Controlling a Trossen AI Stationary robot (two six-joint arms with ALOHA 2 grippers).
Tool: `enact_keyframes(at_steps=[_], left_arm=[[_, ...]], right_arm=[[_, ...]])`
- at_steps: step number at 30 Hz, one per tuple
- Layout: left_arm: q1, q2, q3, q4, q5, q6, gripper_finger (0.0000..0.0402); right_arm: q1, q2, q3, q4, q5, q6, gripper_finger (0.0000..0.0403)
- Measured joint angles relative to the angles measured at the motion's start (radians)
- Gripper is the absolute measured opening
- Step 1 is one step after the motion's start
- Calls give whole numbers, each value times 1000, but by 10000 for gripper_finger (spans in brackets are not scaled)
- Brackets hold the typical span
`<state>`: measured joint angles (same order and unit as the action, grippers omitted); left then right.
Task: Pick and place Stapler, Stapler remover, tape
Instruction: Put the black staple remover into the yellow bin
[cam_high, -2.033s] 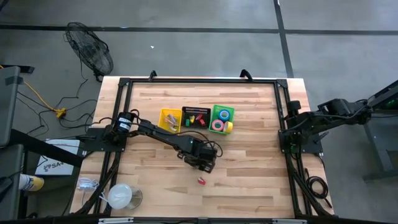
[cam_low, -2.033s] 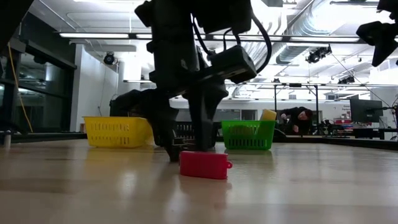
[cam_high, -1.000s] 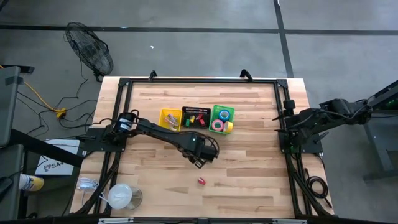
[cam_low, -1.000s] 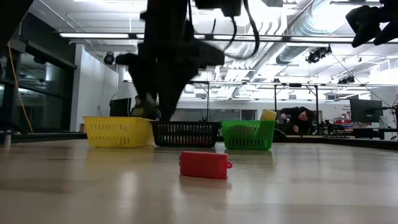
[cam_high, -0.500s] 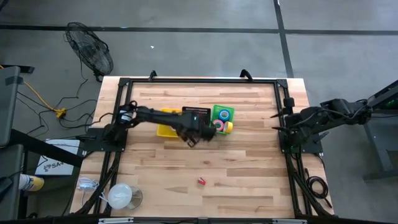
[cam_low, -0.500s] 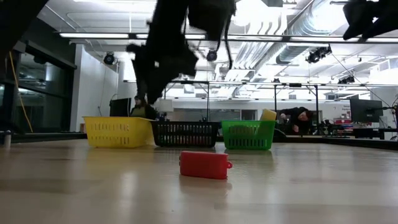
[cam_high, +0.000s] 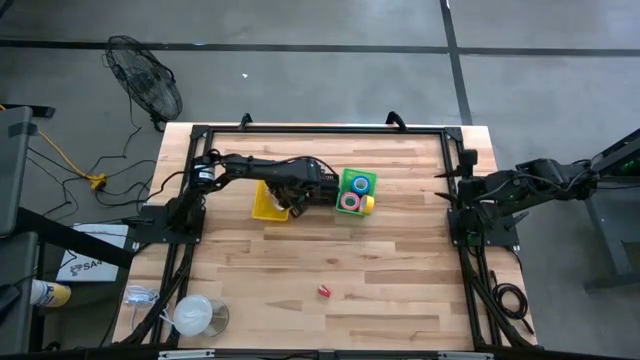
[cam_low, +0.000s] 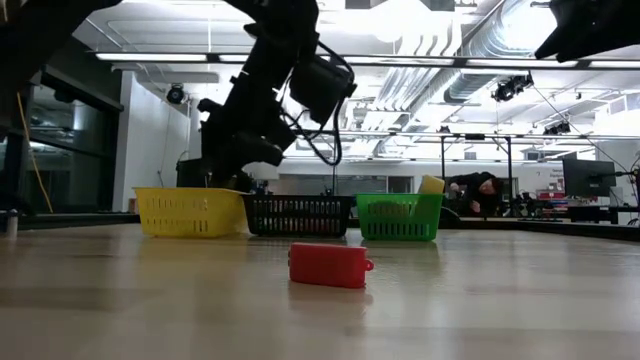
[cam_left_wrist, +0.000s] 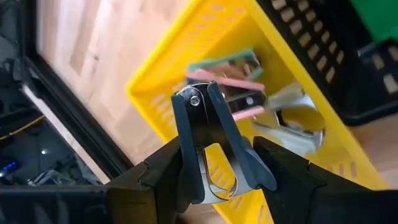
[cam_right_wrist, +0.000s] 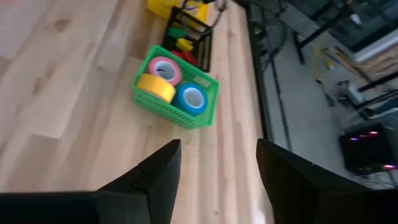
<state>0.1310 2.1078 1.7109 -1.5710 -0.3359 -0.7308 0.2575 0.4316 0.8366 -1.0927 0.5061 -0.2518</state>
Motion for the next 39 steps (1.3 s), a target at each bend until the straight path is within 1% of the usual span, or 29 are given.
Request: enact_keyframes(at_steps=[5,11,15,22,29,34,39], left_arm=[[0,0,-10,0,65,29,181],[0,0,-10,0,120,122,181],[0,0,-10,0,127,188,181],[15,-1,-25,0,143,403,181],[34,-13,-104,0,139,636,181],[56,-13,-146,0,138,794,181],[70,-12,-154,0,134,907,181]], right_arm=[[0,0,0,11,47,-19,200],[0,0,0,11,45,-12,201],[0,0,0,11,38,24,200],[0,0,0,11,34,152,201],[0,0,0,11,-38,305,201],[0,0,0,11,-52,378,200],[0,0,0,11,-53,435,201]])
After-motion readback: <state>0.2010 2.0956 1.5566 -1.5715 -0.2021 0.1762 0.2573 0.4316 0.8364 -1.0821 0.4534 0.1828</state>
